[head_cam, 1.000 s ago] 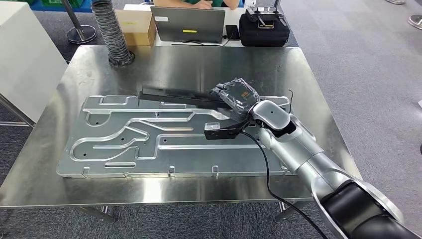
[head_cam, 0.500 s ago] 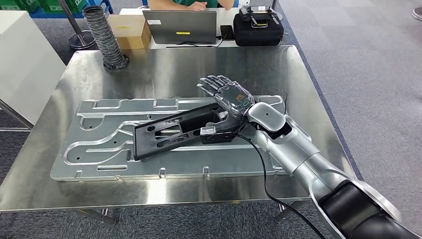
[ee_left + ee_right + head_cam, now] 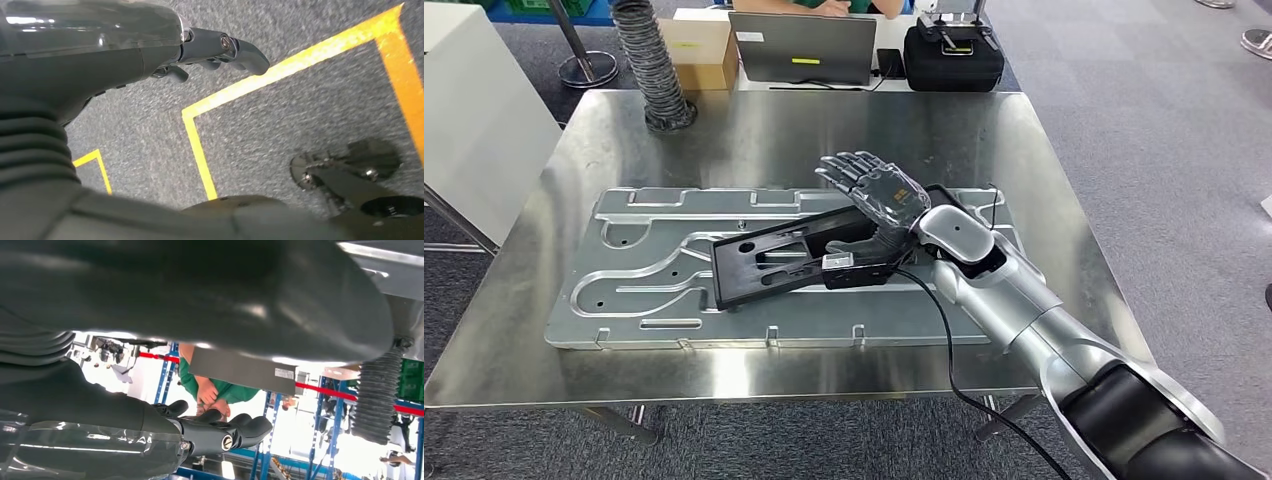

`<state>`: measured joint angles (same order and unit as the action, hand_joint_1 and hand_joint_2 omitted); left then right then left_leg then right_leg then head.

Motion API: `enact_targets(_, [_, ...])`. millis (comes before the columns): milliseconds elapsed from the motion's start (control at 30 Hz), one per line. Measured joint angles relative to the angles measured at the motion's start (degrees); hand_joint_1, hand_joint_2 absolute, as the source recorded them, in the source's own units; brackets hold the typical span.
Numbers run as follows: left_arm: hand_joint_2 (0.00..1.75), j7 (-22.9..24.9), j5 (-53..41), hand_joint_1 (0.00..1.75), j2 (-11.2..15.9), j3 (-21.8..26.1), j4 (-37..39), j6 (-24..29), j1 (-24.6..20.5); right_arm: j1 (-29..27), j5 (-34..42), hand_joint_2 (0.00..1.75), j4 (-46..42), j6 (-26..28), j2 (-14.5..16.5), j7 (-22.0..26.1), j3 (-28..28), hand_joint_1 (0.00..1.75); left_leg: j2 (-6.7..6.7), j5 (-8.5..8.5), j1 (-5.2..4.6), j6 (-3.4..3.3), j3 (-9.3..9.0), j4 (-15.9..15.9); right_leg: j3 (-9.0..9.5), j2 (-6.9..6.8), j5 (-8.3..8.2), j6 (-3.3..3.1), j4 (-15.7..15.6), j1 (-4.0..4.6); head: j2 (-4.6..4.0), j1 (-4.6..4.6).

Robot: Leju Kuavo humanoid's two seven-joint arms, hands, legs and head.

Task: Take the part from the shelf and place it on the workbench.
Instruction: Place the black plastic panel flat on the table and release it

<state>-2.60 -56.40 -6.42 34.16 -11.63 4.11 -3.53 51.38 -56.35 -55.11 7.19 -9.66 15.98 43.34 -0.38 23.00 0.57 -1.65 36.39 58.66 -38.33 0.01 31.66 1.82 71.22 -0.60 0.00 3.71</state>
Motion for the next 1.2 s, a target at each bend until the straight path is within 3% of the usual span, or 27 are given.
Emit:
enact_targets(67, [0.0,0.0,0.0,0.0,-0.1,0.0,0.0,-0.3,0.0,0.2,0.1,0.0,0.1,0.1,0.0,0.0,0.0,0.0,-0.02,-0.39,-0.1,0.29,0.27,0.0,5.05,-0.01,-2.79,-0.73,-8.4,0.3,0.0,0.01])
enact_targets(100, [0.0,0.0,0.0,0.0,-0.2,0.0,0.0,-0.5,0.0,0.3,0.2,0.0,0.1,0.1,0.0,0.0,0.0,0.0,-0.03,-0.61,-0.11,0.53,0.35,0.0,6.71,-0.03,-3.55,-1.02,-11.3,0.54,0.0,0.0])
enact_targets(167, [0.0,0.0,0.0,0.0,-0.3,0.0,0.0,-0.6,-0.1,0.4,0.2,0.0,0.1,0.2,0.0,0.0,0.0,0.0,-0.03,-1.12,-0.04,1.23,0.46,-0.2,7.5,-0.08,-3.89,-1.48,-13.4,0.97,0.0,0.0])
enact_targets(233, [0.0,0.0,0.0,0.0,-0.3,0.0,0.0,-0.7,-0.1,0.4,0.3,0.0,0.2,0.2,0.0,0.0,0.0,0.0,-0.01,-1.31,-0.04,1.99,0.63,-0.4,7.3,-0.18,-4.73,-2.1,-14.2,0.77,0.0,0.0])
enact_targets(300, [0.0,0.0,0.0,0.0,-0.3,0.0,0.0,-0.7,0.0,0.4,0.3,0.0,0.2,0.2,0.0,0.1,0.0,0.0,0.01,1.2,-0.08,2.54,1.71,2.2,6.96,-0.32,-5.91,-2.81,-15.1,0.41,0.0,0.01])
enact_targets(367, [0.0,0.1,-0.1,0.0,-0.2,0.0,0.0,-0.7,0.1,0.3,0.3,0.0,0.4,0.2,0.0,0.1,0.0,0.0,0.03,6.1,0.08,2.96,4.05,9.1,6.14,-0.37,-6.73,-3.17,-15.2,0.43,0.0,0.01])
enact_targets(400, [0.0,0.1,-0.1,0.0,-0.2,0.0,0.0,-0.7,0.1,0.2,0.3,0.0,0.4,0.2,0.0,0.1,0.0,0.0,0.03,7.92,0.13,3.16,5.04,12.6,5.64,-0.37,-7.04,-3.17,-15.1,0.47,0.0,0.01])
enact_targets(433, [0.0,0.1,-0.1,0.0,-0.2,0.0,0.0,-0.7,0.1,0.0,0.3,0.0,0.5,0.2,0.0,0.1,0.1,0.0,0.04,8.72,0.14,3.34,5.33,14.7,5.17,-0.39,-7.3,-3.12,-15.0,0.49,0.0,0.01])
enact_targets(467, [0.0,0.1,-0.1,0.0,-0.2,0.0,0.0,-0.7,0.1,-0.1,0.3,0.0,0.6,0.2,0.0,0.1,0.1,0.0,0.04,8.38,0.15,3.44,4.54,14.6,4.71,-0.39,-7.51,-3.03,-14.8,0.47,0.0,0.01])
enact_targets(500, [0.0,0.1,-0.1,0.0,-0.2,0.0,0.0,-0.7,0.1,-0.2,0.3,0.0,0.7,0.2,0.0,0.1,0.1,0.0,0.05,7.2,0.16,3.45,2.62,12.2,4.29,-0.39,-7.64,-2.92,-14.5,0.45,0.0,0.01])
enact_targets(567, [0.0,0.1,-0.1,0.0,-0.1,0.0,0.0,-1.0,0.0,-0.1,0.3,0.0,0.8,0.2,0.0,0.2,0.2,0.0,0.05,4.9,0.1,3.11,-2.57,4.4,3.48,-0.4,-7.79,-2.64,-13.8,0.48,0.0,0.01])
enact_targets(633, [0.0,0.1,-0.1,0.0,-0.1,0.0,0.0,-1.2,-0.1,0.0,0.3,0.0,0.9,0.2,0.0,0.3,0.2,0.0,0.0,4.11,-0.09,2.41,-5.08,0.0,2.95,-0.38,-8.04,-2.15,-13.3,0.61,0.0,0.01])
enact_targets(700, [0.0,0.1,-0.1,0.0,0.0,0.1,0.0,-1.3,-0.1,0.1,0.4,0.0,1.1,0.3,0.0,0.5,0.2,0.0,-0.03,3.82,-0.16,1.64,-4.86,-0.4,2.71,-0.35,-8.49,-1.45,-13.2,0.69,0.0,0.0])
enact_targets(767, [0.0,0.1,-0.1,0.0,0.0,0.1,0.0,-1.5,-0.1,0.3,0.6,0.0,1.3,0.3,0.0,0.6,0.3,0.0,0.05,3.21,0.05,0.83,-4.54,-0.8,2.13,-0.2,-7.72,-0.77,-12.3,0.55,0.0,-0.01])
enact_targets(833, [0.0,0.1,-0.1,0.0,0.0,0.1,0.0,-1.6,-0.2,0.4,0.7,0.0,1.5,0.4,0.0,0.7,0.3,0.0,0.2,2.43,0.19,0.21,-3.88,-1.0,0.11,-0.07,-4.13,-0.19,-7.5,0.3,0.0,-0.01])
enact_targets(900, [0.0,0.1,-0.1,0.0,0.0,0.1,0.0,-1.6,-0.2,0.4,0.7,0.0,1.7,0.4,0.0,0.8,0.3,0.0,0.28,1.78,0.18,0.01,-2.93,-1.0,-2.77,-0.06,0.06,0.31,0.1,0.06,0.0,0.0])
enact_targets(933, [0.0,0.1,-0.1,0.0,0.0,0.1,0.0,-1.6,-0.1,0.3,0.7,0.0,1.8,0.4,0.0,0.8,0.4,0.0,0.29,1.47,0.18,0.03,-2.47,-0.9,-3.45,-0.07,1.04,0.48,2.6,-0.08,0.0,0.0])
enact_targets(967, [0.0,0.1,-0.1,0.0,0.0,0.1,0.0,-1.6,-0.1,0.3,0.7,0.0,1.9,0.4,0.0,0.8,0.5,0.0,0.27,1.19,0.18,0.09,-2.07,-0.8,-3.06,-0.08,0.91,0.57,2.9,-0.2,0.0,0.0])
enact_targets(1000, [0.0,0.1,-0.1,0.0,0.0,0.1,0.0,-1.6,-0.1,0.3,0.7,0.0,2.0,0.4,0.0,0.8,0.5,0.0,0.24,0.98,0.18,0.2,-1.75,-0.7,-1.52,-0.08,-0.18,0.55,0.9,-0.29,0.0,0.0])
enact_targets(1100, [0.0,0.1,-0.1,0.0,0.0,0.1,0.0,-1.7,-0.1,0.6,0.7,0.0,2.1,0.4,0.0,0.8,0.5,0.0,0.19,0.5,0.06,0.79,-1.08,-0.4,5.45,-0.08,-3.92,-0.07,-10.6,-0.15,0.0,0.0])
enact_targets(1133, [0.0,0.1,-0.1,0.0,0.0,0.1,0.0,-1.7,-0.1,0.7,0.7,0.0,2.1,0.4,0.0,0.8,0.5,0.0,0.2,0.32,0.01,1.1,-0.91,-0.3,6.5,-0.07,-4.34,-0.37,-12.7,0.02,0.0,0.0])
enact_targets(1200, [0.0,0.0,-0.2,0.0,0.0,0.1,0.0,-1.7,-0.2,0.8,0.9,0.0,2.3,0.4,0.0,0.9,0.6,0.0,0.19,-0.16,0.01,1.8,-0.67,-0.4,6.4,-0.06,-4.63,-0.98,-13.3,0.35,0.0,0.0])
